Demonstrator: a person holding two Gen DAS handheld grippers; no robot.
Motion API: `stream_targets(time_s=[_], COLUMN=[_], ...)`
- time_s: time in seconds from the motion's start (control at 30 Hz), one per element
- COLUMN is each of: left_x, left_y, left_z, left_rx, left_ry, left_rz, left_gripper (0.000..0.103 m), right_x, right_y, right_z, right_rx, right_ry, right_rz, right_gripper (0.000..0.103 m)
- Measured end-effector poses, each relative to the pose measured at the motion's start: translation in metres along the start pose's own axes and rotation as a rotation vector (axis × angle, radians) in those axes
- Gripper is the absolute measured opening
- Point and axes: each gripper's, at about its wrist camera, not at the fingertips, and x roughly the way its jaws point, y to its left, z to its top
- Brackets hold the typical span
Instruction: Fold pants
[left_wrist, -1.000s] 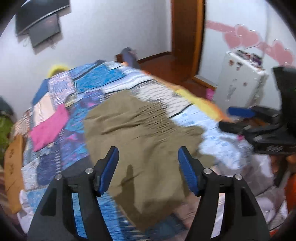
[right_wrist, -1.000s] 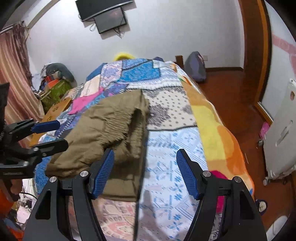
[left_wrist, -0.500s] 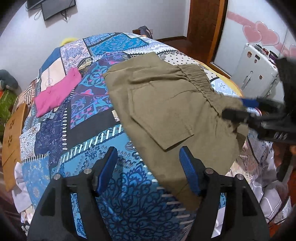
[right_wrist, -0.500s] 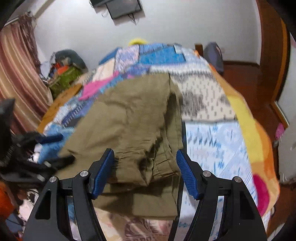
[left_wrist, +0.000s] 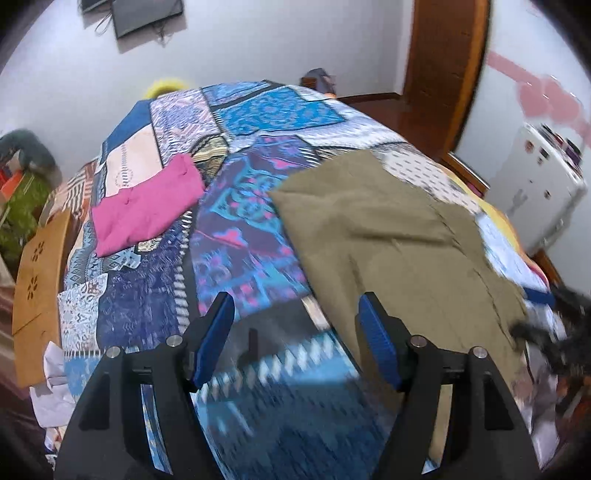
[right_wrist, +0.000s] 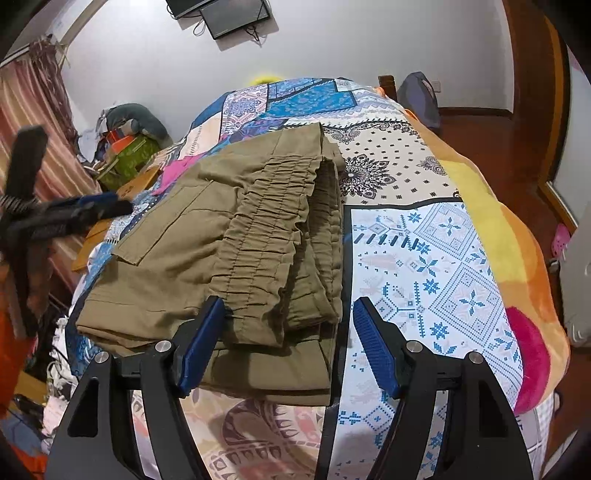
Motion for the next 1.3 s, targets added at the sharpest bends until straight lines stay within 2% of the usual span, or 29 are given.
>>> stream_targets(time_s=[0.1, 0.17, 0.27, 0.5, 0.57, 0.73, 0.83, 0.97, 1.13, 1.3], left_x=[0.024, 0.039, 0.069, 0.115, 0.119, 0.126, 0.123, 0.110, 0.084, 0.046], left_y=[0.008, 0.011, 0.017, 0.022, 0.023, 0.018, 0.020, 0.030, 0.052, 0.074], left_z=[0.020, 0.029, 0.043, 0.058, 0.063, 0.072, 0.075, 0.065, 0.027, -0.018], left_rx=[-0.005, -0.018, -0.047, -0.109, -0.126, -0.115, -0.113, -0.064, -0.060, -0.136], left_ry=[0.017, 0.039, 0.087, 0.148, 0.126, 0.104, 0.099, 0.074, 0.070, 0.075], left_rz=[0.016, 0.001, -0.047, -0.164, -0.173, -0.133, -0.094, -0.042, 0.017, 0.064], left_gripper=[0.070, 0.068, 0.060, 0.058, 0.057, 0.022, 0.009, 0.007, 0.007, 0.006], right_x=[0.002, 0.002, 0.004, 0.006, 0.007, 0.010, 0.012, 0.014, 0.006, -0.004], right_y=[-0.003, -0.006, -0.008, -0.010, -0.010, -0.011, -0.014, -0.020, -0.025, -0.013], right_z=[-0.001, -0.001, -0.001, 0.002, 0.004, 0.008, 0.011, 0.017, 0.033, 0.034], right_rx=[0.006, 0.018, 0.021, 0.005, -0.002, -0.018, -0.025, -0.045, -0.004, -0.006], right_ry=[0.000, 0.003, 0.003, 0.010, 0.012, 0.012, 0.011, 0.009, -0.004, -0.020], right_rz=[0.008, 0.022, 0.034, 0.043, 0.043, 0.038, 0.027, -0.012, -0.065, -0.053], right_gripper=[0.068, 0.068, 0.068, 0.070, 0.070, 0.071, 0.071, 0.071, 0.071, 0.071])
